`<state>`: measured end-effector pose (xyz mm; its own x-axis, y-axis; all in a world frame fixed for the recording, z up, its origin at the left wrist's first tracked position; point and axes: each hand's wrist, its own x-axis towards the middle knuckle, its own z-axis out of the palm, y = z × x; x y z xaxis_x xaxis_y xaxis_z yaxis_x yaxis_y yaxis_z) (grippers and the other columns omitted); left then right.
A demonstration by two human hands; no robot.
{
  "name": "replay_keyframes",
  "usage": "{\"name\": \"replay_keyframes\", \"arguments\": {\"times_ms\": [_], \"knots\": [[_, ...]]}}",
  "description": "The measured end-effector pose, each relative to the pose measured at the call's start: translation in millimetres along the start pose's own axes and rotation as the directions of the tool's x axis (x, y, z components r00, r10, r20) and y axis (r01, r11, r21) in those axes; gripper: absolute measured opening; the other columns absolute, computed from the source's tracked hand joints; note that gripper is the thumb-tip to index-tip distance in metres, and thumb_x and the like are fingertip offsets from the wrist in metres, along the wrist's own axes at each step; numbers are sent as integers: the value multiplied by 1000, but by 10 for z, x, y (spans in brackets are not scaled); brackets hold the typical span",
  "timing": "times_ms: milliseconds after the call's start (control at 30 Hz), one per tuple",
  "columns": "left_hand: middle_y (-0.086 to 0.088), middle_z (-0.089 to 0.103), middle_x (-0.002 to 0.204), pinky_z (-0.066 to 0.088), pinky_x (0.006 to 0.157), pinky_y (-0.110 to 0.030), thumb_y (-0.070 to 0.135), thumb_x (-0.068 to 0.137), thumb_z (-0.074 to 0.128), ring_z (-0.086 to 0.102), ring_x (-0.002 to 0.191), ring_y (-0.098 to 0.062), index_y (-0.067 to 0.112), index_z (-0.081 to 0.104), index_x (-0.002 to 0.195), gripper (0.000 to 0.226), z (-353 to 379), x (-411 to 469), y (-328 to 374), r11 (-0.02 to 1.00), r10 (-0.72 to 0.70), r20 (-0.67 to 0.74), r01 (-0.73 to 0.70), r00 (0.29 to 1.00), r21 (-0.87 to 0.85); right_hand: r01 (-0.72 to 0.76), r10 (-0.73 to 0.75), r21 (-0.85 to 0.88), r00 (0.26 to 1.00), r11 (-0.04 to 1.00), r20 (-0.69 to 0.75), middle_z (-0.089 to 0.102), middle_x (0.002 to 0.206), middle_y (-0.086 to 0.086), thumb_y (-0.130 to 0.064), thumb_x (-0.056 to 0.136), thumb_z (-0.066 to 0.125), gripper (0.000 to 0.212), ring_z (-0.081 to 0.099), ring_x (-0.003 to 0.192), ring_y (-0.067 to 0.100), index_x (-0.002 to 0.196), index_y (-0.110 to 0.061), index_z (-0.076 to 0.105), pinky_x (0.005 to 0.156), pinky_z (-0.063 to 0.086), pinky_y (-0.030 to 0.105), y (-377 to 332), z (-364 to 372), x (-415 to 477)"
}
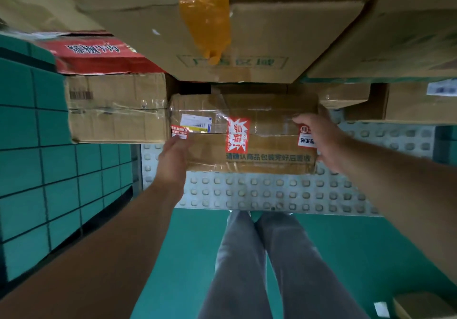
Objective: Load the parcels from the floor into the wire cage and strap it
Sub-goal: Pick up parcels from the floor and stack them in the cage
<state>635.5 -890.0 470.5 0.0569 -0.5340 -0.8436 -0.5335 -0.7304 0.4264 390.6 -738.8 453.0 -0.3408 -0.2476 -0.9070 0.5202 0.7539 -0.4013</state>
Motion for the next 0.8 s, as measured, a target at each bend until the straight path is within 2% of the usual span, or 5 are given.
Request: {"name": "replay_keyframes", "arguments": {"times_ms": [200, 367, 467, 600, 800], "knots": [[6, 49, 137, 39, 91, -33, 34, 91, 68, 59, 108, -20, 32, 37, 157, 73, -57, 42, 80, 891, 26, 48, -45, 999, 452, -64, 68, -65, 996, 996, 60, 65, 112, 11, -27, 94, 58, 37, 63, 100, 29, 129, -27, 46, 80, 45, 46, -60, -96, -16], [-2, 59, 122, 41, 88, -33, 46, 97, 61, 58, 101, -25, 22, 49, 147, 57, -211, -44, 359, 724, 78, 56, -95, 995, 683, -67, 64, -61, 997, 996, -53, 62, 117, 13, -36, 94, 59, 72, 54, 94, 18, 157, -33, 24, 101, 37, 55, -37, -227, -333], [-3, 63, 102, 45, 86, -35, 40, 102, 55, 59, 91, -21, 10, 59, 127, 39, -171, -306, 463, 703, 63, 133, -139, 989, 698, -90, 87, -41, 994, 995, -71, 55, 131, 4, -40, 97, 56, 51, 52, 112, 24, 145, -27, 44, 101, 44, 52, 26, -315, -664], [-8, 62, 135, 44, 111, -52, 44, 100, 53, 58, 123, -31, 14, 56, 138, 48, -60, -937, 428, 708, -30, 301, -192, 953, 679, -128, 129, 88, 992, 988, -9, 64, 130, -5, -38, 103, 51, 23, 60, 118, 21, 120, -27, 63, 109, 45, 50, 154, -405, -1348], [-16, 65, 99, 43, 79, -34, 21, 100, 51, 58, 90, -23, 10, 65, 100, 17, 220, -2029, 236, 590, 24, 528, -439, 849, 678, -15, 25, 354, 999, 935, -26, 69, 121, -2, -38, 105, 49, 24, 65, 113, 19, 121, -25, 62, 101, 50, 42, 504, -555, -2576]]}}
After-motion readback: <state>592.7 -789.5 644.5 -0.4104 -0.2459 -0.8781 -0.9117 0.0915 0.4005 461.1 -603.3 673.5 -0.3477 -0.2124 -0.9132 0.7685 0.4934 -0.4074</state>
